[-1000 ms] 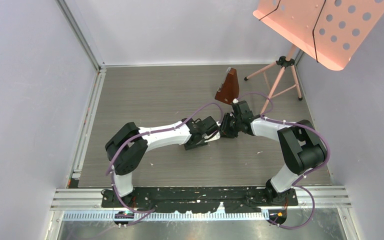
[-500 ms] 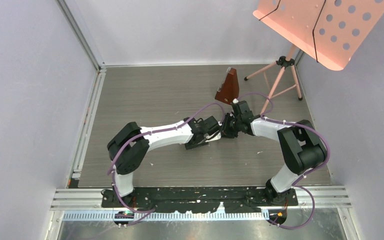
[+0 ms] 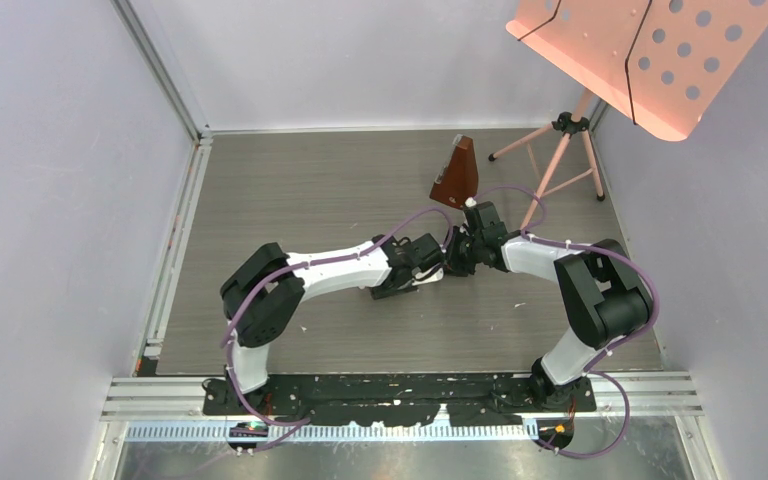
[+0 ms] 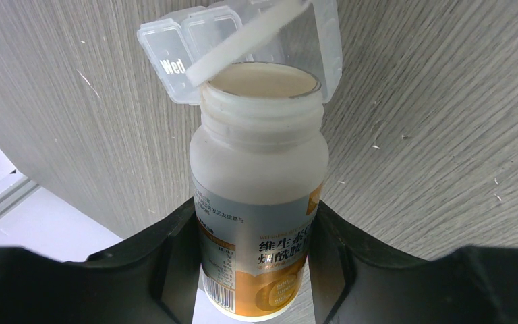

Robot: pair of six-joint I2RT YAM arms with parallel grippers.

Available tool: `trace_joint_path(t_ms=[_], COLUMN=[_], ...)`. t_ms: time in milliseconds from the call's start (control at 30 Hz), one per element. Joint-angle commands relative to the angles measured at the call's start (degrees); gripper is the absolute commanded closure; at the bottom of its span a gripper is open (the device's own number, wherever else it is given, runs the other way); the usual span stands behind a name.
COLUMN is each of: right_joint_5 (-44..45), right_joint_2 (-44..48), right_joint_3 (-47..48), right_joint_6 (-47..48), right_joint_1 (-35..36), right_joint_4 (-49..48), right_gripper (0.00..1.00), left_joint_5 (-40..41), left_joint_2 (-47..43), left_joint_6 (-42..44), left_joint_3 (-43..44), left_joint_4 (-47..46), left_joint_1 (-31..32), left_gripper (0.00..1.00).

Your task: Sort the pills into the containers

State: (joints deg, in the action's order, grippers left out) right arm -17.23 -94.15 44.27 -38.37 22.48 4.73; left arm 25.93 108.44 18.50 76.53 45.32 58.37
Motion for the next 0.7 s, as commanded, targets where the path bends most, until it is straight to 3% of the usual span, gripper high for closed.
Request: trace_joint_path(t_ms=[0,667], right_joint_5=[3.8,3.3], right_joint_2=[-3.6,-4.4], right_joint_3=[-3.2,-3.5], right_joint_6=[1.0,0.8], right_joint_1=[0.4,0.3], right_joint_4=[6.0,5.2], right_gripper=[0.68,0.68], left_joint_5=[1.7,2.3], left_joint_2=[0.1,2.0], left_joint_6=[0.4,0.5], left_joint_3=[2.7,5.2], left_joint_4=[1.4,4.9], left_joint_1=[0.2,0.2], left_gripper=[1.00,1.00])
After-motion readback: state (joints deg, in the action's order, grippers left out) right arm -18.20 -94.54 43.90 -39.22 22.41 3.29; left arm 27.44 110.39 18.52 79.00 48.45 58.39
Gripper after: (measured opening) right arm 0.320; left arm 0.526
